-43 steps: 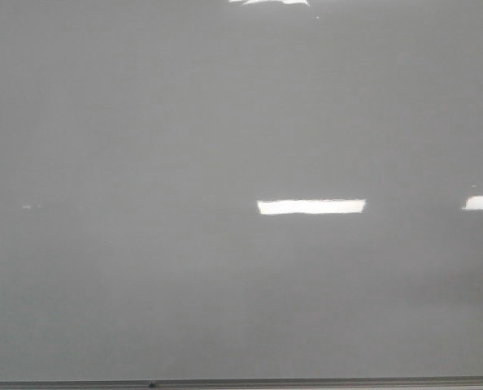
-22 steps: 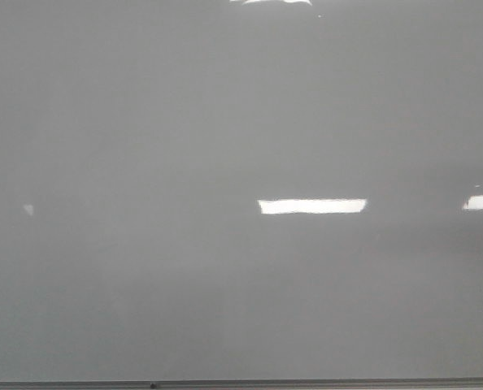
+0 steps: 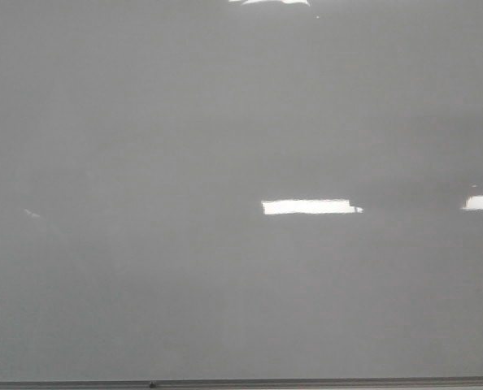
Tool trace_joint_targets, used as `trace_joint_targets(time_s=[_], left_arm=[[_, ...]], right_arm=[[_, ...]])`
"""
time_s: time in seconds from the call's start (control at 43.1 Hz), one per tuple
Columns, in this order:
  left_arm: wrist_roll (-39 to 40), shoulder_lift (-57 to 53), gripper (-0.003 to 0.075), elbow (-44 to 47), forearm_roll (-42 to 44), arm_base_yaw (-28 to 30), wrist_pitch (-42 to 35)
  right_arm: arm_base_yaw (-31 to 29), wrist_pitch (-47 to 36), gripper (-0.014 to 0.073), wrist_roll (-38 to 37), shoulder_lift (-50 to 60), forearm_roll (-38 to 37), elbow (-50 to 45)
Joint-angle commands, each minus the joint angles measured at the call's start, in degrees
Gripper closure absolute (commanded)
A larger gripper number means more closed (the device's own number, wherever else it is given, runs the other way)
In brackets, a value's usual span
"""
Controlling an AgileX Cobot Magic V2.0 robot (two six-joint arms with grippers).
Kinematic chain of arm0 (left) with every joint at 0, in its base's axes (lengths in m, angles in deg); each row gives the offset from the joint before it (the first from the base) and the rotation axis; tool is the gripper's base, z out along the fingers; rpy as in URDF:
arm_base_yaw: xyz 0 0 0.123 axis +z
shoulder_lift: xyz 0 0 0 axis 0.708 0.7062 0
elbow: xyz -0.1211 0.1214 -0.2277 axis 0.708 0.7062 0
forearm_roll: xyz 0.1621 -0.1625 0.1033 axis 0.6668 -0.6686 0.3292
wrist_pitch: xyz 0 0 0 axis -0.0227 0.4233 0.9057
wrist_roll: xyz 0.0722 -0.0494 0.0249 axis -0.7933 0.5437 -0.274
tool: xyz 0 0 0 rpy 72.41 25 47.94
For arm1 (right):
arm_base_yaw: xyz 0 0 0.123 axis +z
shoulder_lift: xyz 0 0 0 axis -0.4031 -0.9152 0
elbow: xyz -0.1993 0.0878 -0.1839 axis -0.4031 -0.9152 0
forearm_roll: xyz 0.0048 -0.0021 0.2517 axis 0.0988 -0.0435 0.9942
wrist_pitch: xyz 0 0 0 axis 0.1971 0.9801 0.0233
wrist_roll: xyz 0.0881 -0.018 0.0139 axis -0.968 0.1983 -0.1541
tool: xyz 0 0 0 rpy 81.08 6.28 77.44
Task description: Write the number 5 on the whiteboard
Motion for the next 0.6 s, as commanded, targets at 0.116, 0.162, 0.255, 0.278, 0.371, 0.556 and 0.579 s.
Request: trace_joint_targets(time_s=[0.116,0.162,0.255,0.278,0.371,0.556,0.579], left_arm=[[0.17,1.52,0.0514,-2.18,0.37,-0.29,-5.84],[0.17,1.52,0.0406,-2.18,0.37,-0.29,-5.84],[0.17,1.52,0.0215,-2.18,0.37,-0.29,-5.84],[0.17,1.52,0.0182,-2.18,0.37,-0.29,-5.84],[0.17,1.52,0.0122,-2.06,0.37,-0.29,-7.17],[0.17,4.36,0.0122,-2.22,0.68,-0.29,-6.88],[0.17,5.73,0.0122,-2.33,0.68,-0.29,-6.88]], right_arm=[[-0.24,-5.79,0.0372,-0.01,-1.13,-0.71,2.13],[-0.24,-5.79,0.0281,-0.01,-1.13,-0.71,2.13],[-0.24,-5.8,0.0112,-0.01,-1.13,-0.71,2.13],[-0.24,-5.8,0.0085,-0.01,-1.13,-0.71,2.13],[-0.24,-5.8,0.0026,-0.01,-1.13,-0.71,2.13],[-0.24,-5.8,0.0032,-0.01,-1.13,-0.71,2.13],[-0.24,-5.8,0.0032,-0.01,-1.13,-0.71,2.13]])
